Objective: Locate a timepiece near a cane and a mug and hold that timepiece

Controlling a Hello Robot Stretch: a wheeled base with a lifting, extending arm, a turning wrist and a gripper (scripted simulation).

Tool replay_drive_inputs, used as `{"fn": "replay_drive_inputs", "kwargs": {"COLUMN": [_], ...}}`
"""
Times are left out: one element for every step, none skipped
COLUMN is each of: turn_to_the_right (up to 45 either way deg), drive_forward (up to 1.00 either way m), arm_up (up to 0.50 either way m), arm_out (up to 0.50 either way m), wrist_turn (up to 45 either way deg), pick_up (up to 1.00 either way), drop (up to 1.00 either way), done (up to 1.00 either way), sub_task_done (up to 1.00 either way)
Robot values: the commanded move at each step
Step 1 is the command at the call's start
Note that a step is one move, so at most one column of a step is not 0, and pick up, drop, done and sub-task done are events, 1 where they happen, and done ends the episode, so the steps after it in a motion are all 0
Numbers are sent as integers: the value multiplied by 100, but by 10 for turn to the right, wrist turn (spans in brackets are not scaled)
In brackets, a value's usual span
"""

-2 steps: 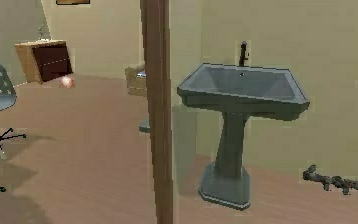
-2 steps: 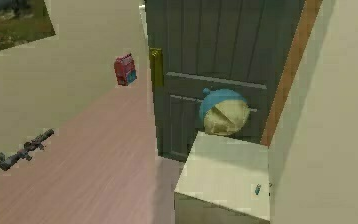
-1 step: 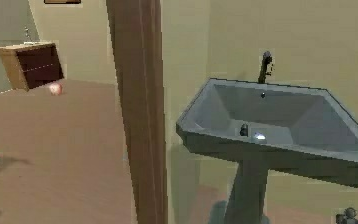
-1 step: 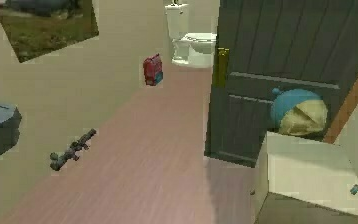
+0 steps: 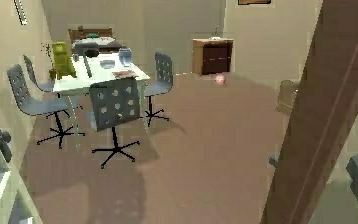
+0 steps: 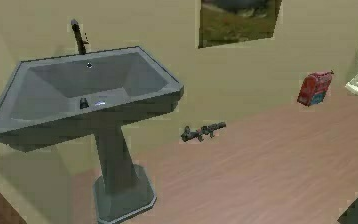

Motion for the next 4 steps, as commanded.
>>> {"fn": "replay_drive_inputs", "kwargs": {"turn_to_the_right": [-240, 0, -210, 0], "drive_forward": [0, 100, 0, 5], "arm_up": [0, 0, 0, 0], "arm_out": [0, 0, 0, 0], "wrist_turn": [0, 0, 0, 0], "pick_up": [0, 0, 0, 0], "drop": [0, 0, 0, 0], "done": [0, 0, 0, 0], "sub_task_done": [0, 0, 0, 0]}}
